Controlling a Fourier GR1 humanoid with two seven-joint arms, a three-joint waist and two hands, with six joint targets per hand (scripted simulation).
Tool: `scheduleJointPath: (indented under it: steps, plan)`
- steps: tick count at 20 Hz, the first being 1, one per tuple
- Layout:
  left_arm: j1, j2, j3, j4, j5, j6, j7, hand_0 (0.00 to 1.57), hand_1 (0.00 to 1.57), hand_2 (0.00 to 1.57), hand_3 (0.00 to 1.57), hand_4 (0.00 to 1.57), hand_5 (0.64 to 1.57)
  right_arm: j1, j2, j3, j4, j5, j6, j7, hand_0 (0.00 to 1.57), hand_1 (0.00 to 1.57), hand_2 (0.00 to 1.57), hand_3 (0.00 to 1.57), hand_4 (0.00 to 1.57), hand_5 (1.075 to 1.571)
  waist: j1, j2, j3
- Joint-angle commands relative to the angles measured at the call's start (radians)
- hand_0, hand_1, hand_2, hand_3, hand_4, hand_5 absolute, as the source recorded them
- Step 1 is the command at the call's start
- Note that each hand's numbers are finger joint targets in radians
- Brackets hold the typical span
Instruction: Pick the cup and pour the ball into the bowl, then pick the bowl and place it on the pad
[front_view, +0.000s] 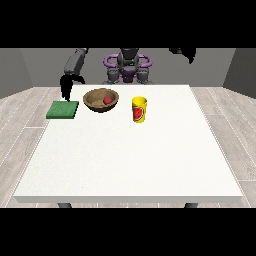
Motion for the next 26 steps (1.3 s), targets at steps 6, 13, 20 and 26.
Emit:
scheduleJointPath:
  steps: [6, 13, 20, 26]
  plan:
    - [0.004, 0.317, 0.316, 0.142, 0.332, -0.383, -0.067, 0.00, 0.00, 0.00, 0.00, 0.31, 1.508, -0.004, 0.118, 0.052, -0.014, 0.044, -0.074, -0.099, 0.00, 0.00, 0.00, 0.00, 0.00, 1.568, -0.015, 0.077, 0.0069]
    - [0.020, 0.391, 0.368, 0.177, 0.377, -0.413, -0.052, 0.00, 0.00, 0.00, 0.00, 0.28, 1.509, -0.156, 0.100, 0.065, 0.236, 0.074, -0.067, -0.165, 0.00, 0.00, 0.00, 0.00, 0.00, 1.569, -0.049, 0.092, 0.0080]
    - [0.051, 0.465, 0.427, 0.219, 0.419, -0.456, -0.066, 0.00, 0.00, 0.00, 0.00, 0.24, 1.494, -0.144, 0.127, 0.094, 0.298, 0.116, -0.090, -0.222, 0.00, 0.00, 0.00, 0.00, 0.00, 1.571, -0.063, 0.084, 0.0079]
    - [0.040, 0.486, 0.425, 0.207, 0.432, -0.461, -0.046, 0.00, 0.00, 0.00, 0.00, 0.21, 1.506, -0.170, 0.167, 0.066, 0.363, 0.072, -0.128, -0.160, 0.58, 0.58, 0.00, 0.00, 0.40, 1.531, -0.062, 0.095, 0.0082]
